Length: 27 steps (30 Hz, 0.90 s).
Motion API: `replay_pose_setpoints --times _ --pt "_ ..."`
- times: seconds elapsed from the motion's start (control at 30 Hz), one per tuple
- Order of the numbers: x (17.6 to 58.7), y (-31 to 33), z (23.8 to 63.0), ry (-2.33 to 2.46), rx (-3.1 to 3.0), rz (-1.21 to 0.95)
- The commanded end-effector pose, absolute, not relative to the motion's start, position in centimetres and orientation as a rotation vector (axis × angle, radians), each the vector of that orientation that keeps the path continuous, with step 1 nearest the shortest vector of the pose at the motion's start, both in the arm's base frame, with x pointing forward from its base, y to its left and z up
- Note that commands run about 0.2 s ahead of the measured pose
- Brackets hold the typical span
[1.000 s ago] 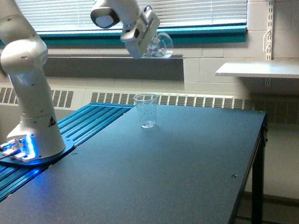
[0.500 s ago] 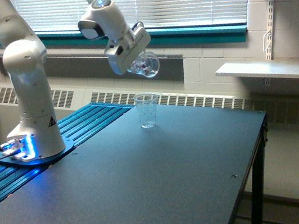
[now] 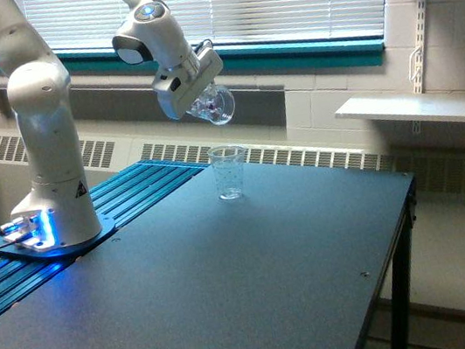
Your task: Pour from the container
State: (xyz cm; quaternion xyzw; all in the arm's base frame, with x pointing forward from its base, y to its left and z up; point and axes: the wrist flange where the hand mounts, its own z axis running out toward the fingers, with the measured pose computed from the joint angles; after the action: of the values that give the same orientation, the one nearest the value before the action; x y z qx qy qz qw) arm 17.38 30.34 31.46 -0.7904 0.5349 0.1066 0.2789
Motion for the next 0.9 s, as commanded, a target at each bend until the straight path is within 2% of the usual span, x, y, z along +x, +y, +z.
replay_pose_setpoints --times 0.03,0.57,0.9 --pt "18.1 29.7 31.4 1.451 -2.088 0.301" --pt "18.0 29.3 30.3 1.519 -2.012 0.429" --pt "19.1 28.8 30.4 1.561 -1.969 0.376"
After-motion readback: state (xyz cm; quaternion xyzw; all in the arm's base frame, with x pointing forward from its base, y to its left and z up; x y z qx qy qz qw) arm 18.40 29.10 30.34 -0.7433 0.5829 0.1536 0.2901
